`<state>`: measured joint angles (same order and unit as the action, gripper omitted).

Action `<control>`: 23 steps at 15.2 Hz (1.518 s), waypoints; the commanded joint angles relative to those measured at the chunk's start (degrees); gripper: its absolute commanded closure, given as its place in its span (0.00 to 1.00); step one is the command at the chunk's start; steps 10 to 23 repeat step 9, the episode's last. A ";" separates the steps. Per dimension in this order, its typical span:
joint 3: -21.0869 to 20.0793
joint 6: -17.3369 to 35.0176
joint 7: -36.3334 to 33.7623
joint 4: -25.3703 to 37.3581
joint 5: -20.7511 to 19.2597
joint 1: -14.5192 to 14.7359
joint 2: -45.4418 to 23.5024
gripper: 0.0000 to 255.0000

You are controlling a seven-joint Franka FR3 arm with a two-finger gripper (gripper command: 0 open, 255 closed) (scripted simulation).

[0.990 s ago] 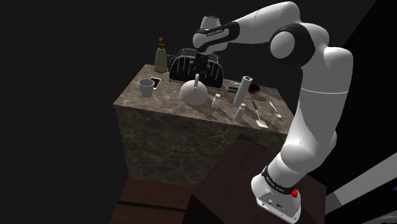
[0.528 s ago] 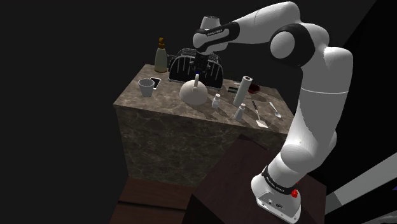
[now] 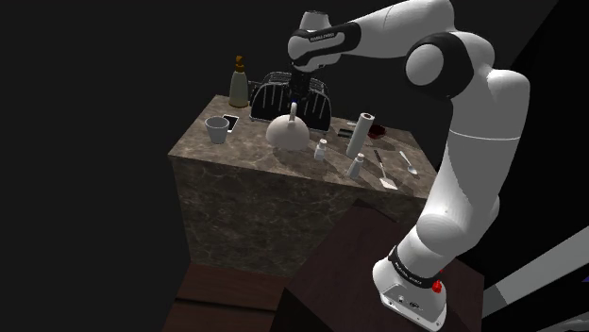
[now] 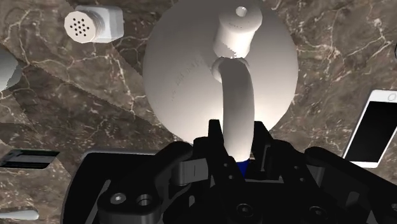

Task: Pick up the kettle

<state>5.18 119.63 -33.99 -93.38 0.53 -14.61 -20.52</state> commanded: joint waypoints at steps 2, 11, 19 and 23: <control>0.05 -2.18 0.07 1.77 -0.03 -0.05 0.53 1.00; 0.08 -5.85 0.09 4.74 -0.09 -0.06 1.24 1.00; 0.08 -5.85 0.09 4.74 -0.09 -0.06 1.24 1.00; 0.08 -5.85 0.09 4.74 -0.09 -0.06 1.24 1.00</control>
